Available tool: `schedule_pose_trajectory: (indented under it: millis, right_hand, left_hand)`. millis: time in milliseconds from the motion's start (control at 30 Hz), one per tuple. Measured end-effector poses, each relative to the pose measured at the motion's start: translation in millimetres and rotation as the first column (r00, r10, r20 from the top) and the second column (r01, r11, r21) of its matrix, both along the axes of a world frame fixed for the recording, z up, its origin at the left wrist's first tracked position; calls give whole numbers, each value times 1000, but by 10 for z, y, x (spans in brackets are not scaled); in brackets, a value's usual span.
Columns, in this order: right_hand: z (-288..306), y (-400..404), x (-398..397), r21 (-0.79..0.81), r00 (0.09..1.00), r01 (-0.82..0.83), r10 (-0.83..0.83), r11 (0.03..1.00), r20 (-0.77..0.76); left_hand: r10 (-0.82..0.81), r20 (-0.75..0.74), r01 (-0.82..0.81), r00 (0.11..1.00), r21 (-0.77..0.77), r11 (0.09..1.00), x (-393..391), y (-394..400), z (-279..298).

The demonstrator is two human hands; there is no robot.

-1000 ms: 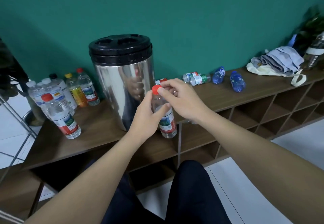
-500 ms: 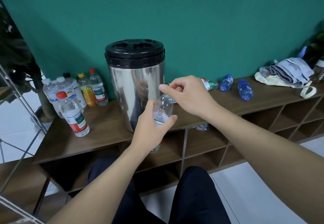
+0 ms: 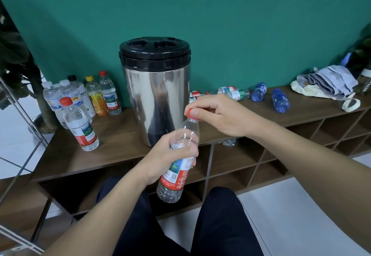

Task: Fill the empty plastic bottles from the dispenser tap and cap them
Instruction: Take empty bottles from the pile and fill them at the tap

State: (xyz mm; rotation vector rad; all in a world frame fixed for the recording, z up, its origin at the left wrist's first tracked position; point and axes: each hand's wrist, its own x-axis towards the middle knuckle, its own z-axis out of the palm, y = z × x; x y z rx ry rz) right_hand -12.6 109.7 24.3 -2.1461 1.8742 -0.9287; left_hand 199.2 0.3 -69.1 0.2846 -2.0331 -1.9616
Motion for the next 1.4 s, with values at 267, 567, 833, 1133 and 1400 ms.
schedule_pose_trajectory:
  millis: [267,567,833,1133,1400]
  right_hand:
    - [-305,6,5,47,984,165,-168,985,56]
    - [-531,-35,67,202,978,206,-209,957,-6]
    - [-1059,-329,-120,229,921,360,-384,905,68]
    - [-1865,-955,-363,181,782,623,-613,761,-112]
    - [-2135,-1061,-416,114,749,662,-657,741,-83]
  left_hand:
    - [168,93,-158,981,-98,983,-40,67,-326]
    - [266,140,-204,954,-346,916,-67,25,-649]
    - [276,127,-241,953,-236,941,-69,-8,-1305]
    - [209,204,-152,956,-266,952,-150,-347,-1662]
    - [265,293,-217,919,-187,958,-3,-600,-1998]
